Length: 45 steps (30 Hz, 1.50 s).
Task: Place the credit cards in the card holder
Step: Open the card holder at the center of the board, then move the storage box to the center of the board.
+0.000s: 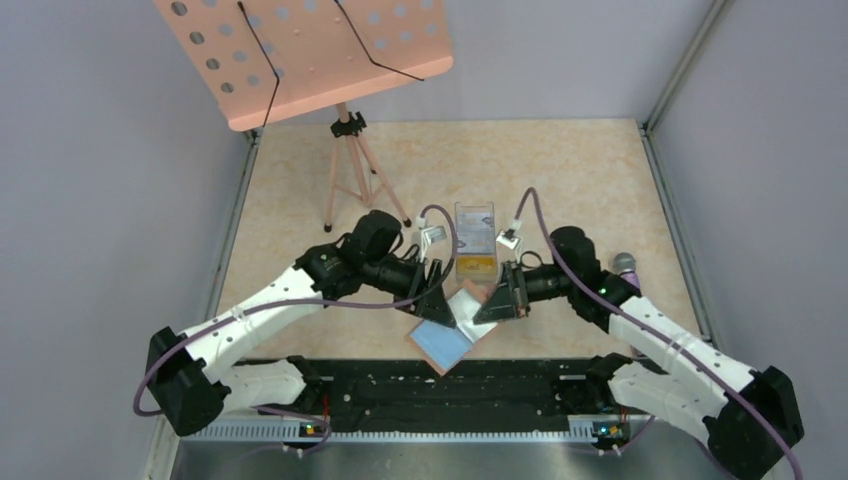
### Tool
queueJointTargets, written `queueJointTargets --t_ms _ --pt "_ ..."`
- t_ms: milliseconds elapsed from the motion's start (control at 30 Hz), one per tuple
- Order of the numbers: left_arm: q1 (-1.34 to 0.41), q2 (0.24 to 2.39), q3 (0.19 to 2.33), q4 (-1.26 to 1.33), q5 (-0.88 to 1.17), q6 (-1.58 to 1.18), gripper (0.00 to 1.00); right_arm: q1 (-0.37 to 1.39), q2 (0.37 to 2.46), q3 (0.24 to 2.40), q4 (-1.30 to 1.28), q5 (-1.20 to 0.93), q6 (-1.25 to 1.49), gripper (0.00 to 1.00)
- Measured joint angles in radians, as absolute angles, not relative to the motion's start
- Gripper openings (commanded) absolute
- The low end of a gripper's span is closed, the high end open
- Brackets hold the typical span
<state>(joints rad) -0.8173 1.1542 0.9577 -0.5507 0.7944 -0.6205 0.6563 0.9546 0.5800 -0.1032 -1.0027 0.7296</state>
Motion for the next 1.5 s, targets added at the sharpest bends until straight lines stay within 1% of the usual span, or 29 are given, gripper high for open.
queueJointTargets --t_ms 200,333,500,667,833,967,1067,1200,1300,1367,1500 --pt "-0.699 1.156 0.954 -0.453 0.737 -0.665 0.61 0.382 0.811 0.569 -0.26 -0.96 0.707 0.0" --pt "-0.623 1.211 0.952 -0.397 0.684 -0.707 0.6 0.267 0.742 0.568 -0.411 -0.878 0.672 0.0" --pt "-0.579 1.382 0.976 -0.381 0.601 -0.73 0.6 0.248 0.671 0.568 -0.59 -0.726 0.649 0.0" --pt "-0.577 1.631 1.179 -0.443 0.517 -0.706 0.59 0.247 0.603 0.565 -0.69 -0.632 0.658 0.0" --pt "-0.578 1.759 1.309 -0.455 0.464 -0.686 0.54 0.247 0.522 0.516 -0.722 -0.615 0.69 0.0" --pt "-0.579 1.85 1.388 -0.496 0.417 -0.667 0.48 0.247 0.477 0.463 -0.743 -0.619 0.719 0.0" --pt "-0.579 1.903 1.4 -0.526 0.374 -0.65 0.43 0.247 0.472 0.444 -0.749 -0.626 0.731 0.0" --pt "-0.579 1.929 1.401 -0.543 0.379 -0.645 0.26 0.247 0.485 0.435 -0.741 -0.642 0.737 0.0" --pt "-0.583 1.929 1.399 -0.521 0.393 -0.638 0.09 0.247 0.509 0.432 -0.729 -0.655 0.736 0.0" --pt "-0.584 1.929 1.394 -0.503 0.41 -0.634 0.0 0.247 0.53 0.432 -0.72 -0.659 0.733 0.0" --pt "-0.583 1.912 1.371 -0.483 0.414 -0.635 0.0 0.247 0.557 0.432 -0.717 -0.661 0.72 0.0"
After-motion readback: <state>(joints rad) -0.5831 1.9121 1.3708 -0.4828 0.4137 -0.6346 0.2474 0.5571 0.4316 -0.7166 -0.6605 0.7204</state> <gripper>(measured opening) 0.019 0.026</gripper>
